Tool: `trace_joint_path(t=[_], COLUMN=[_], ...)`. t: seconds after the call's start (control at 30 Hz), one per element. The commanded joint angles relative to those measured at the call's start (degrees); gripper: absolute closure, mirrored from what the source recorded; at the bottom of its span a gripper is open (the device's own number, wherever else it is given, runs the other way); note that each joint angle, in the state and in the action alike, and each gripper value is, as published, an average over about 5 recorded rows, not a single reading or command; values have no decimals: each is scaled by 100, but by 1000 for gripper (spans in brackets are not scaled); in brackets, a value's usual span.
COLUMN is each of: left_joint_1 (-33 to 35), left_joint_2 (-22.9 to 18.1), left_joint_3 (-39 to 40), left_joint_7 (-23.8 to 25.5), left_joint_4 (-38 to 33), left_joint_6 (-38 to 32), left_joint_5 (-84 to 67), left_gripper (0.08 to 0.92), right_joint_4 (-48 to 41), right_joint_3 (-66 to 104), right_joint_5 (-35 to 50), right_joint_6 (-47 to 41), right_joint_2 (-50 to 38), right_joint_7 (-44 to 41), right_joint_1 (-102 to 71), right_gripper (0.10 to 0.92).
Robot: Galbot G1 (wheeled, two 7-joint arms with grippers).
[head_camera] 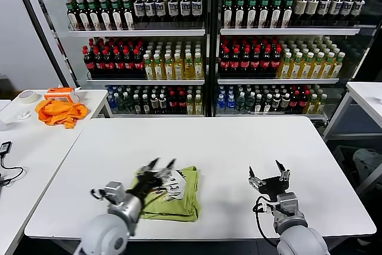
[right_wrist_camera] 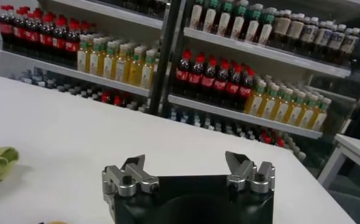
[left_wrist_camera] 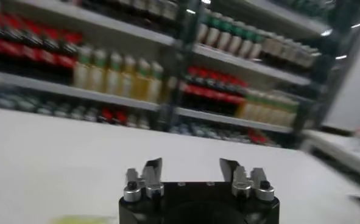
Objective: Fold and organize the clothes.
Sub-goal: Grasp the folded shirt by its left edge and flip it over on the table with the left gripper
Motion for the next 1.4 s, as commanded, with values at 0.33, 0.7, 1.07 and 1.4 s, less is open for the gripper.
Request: trace_joint_path(t=[0.33, 0.7, 1.07, 1.4], left_joint_1=[904, 680, 711, 516], left_joint_2=[-84, -99, -131, 276], left_joint_3=[-648, -447, -444, -1027], left_joint_7=[-54, 103, 351, 186], left_joint_4=[543, 715, 695, 463], left_joint_6=[403, 254, 217, 108], left_joint_5=[1299, 1084, 986, 1394], left_gripper=[178, 259, 579, 858], right_joint_4=[-56, -37, -7, 32], right_joint_3=[25, -1, -10, 17], right_joint_5=[20, 40, 99, 197], right_joint_6=[-4, -49, -83, -121], right_joint_2=[-12, 3, 21, -17], right_joint_7=[-40, -45, -33, -50], right_joint_1=[66, 121, 177, 307], right_gripper=[203, 203, 203, 203])
